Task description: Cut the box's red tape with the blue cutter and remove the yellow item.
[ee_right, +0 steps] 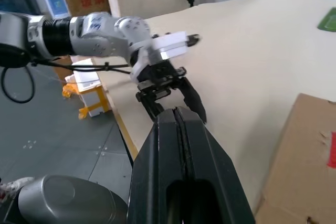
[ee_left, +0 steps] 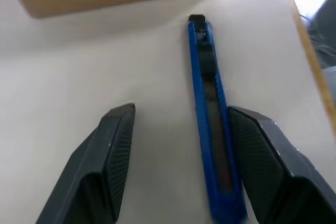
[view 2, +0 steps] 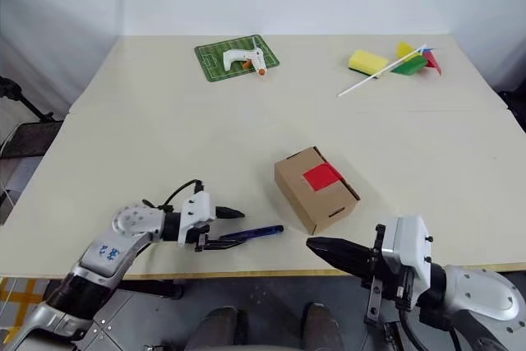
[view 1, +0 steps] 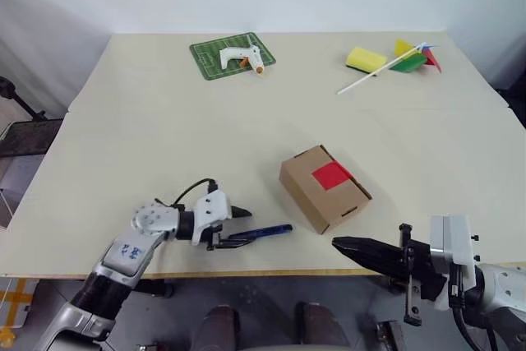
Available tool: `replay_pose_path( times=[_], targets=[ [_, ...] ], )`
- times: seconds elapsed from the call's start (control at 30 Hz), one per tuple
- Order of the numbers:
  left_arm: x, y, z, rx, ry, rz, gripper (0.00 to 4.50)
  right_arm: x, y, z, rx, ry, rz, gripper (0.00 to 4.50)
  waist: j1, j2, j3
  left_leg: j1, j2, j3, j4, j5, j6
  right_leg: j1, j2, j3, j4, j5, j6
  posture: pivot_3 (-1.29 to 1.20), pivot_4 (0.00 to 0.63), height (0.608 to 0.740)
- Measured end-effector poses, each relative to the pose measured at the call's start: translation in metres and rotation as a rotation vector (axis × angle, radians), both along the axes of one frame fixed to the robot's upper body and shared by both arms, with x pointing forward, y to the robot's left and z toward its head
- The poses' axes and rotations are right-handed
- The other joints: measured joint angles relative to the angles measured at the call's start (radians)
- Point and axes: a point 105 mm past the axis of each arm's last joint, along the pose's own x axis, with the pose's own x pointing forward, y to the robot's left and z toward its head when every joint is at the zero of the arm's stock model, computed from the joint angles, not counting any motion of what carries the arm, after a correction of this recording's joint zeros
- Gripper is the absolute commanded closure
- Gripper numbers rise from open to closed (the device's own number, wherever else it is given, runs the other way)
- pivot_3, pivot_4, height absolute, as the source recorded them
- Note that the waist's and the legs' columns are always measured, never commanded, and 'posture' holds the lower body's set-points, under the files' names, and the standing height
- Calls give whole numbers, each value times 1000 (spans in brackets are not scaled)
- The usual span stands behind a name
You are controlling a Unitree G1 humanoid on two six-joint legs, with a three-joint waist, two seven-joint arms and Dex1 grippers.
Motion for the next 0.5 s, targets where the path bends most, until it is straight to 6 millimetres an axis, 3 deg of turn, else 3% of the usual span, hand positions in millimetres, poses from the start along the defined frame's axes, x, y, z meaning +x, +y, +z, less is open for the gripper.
replay_pose_path(
  times=[0.2,0.37,0.5],
  targets=[
    [-18,21,-5,-34,-66,39,1557,-1,-5,3,-20,-42,-17,4500,2,0,0,-1,0,6,-3,-4,-1,-4,6,-1,0,4,7,0,150,740],
    [-19,16,-8,-76,-70,66,1557,1,-5,5,-25,-59,-19,4500,7,1,0,-1,-2,8,-3,-5,-1,-3,8,-2,-1,3,6,0,150,740],
    [-16,-5,-9,-105,-66,30,1557,1,-5,5,-27,-60,-18,4500,12,1,-1,-1,-4,8,-1,-5,-1,-1,7,-2,-3,3,6,0,150,740]
  ],
)
